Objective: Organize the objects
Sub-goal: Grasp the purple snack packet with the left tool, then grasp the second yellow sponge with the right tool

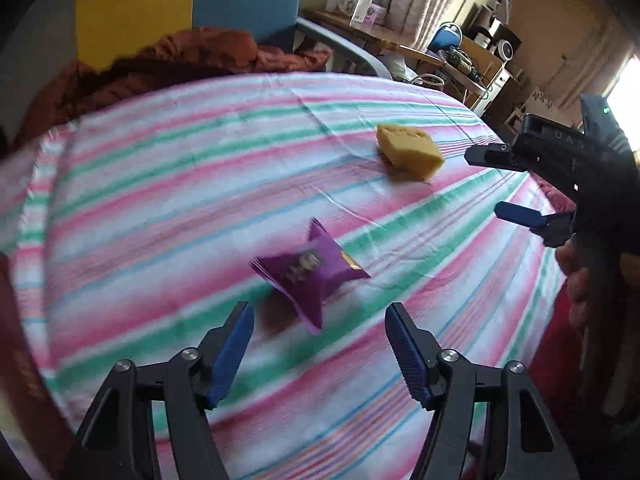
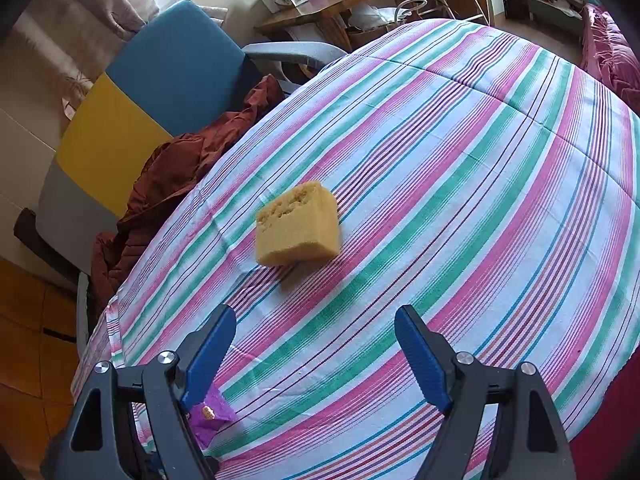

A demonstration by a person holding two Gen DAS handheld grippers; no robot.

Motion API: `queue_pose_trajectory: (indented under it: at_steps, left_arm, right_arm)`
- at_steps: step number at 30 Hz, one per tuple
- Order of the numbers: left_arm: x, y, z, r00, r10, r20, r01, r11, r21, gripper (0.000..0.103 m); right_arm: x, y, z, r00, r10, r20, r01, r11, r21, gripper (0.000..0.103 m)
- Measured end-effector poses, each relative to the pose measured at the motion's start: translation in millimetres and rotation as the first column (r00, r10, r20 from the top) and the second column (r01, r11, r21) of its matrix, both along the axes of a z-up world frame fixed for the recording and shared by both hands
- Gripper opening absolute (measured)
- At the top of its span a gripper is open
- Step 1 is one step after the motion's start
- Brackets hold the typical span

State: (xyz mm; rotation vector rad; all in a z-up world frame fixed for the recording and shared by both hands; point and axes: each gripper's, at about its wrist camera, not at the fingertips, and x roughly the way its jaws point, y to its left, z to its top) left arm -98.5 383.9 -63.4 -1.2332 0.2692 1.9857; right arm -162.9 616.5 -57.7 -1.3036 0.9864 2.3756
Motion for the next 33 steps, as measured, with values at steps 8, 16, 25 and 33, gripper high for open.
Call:
queue_pose_trajectory:
  at_steps: [8,16,25,33]
  left_arm:
    - [-4.5,46.5,-3.1,0.950,-0.233,-0.209,0.205,0.968,-0.147,0.084]
    - [-16.1,43.9,-34.5,0.978,-0.189,-0.091,0.179,0.978,-0.111,0.035]
    - [-5.2,21.4,-39.9,0.998,-0.059,-0.028,0.058,0.998,-0.029,0.035]
    - [-10.4,20.4,-40.1,0.999,-0.038,0.010,0.038,0.999,0.002,0.035]
  right_arm:
    - [-1.3,-1.4,-2.4,1.000,0.004,0.017,-0.004,1.000,0.005,0.083]
    - [-3.5,-3.4,-5.5,0.999,0.010,0.035,-0.011,1.000,0.008,0.083]
    - [-10.3,-12.8,-1.6,0.996,0.057,0.070,-0.059,0.998,0.030,0.083]
    - [-80.5,-22.2,3.5,0.968,0.176,0.180,-0.219,0.941,0.257,0.087]
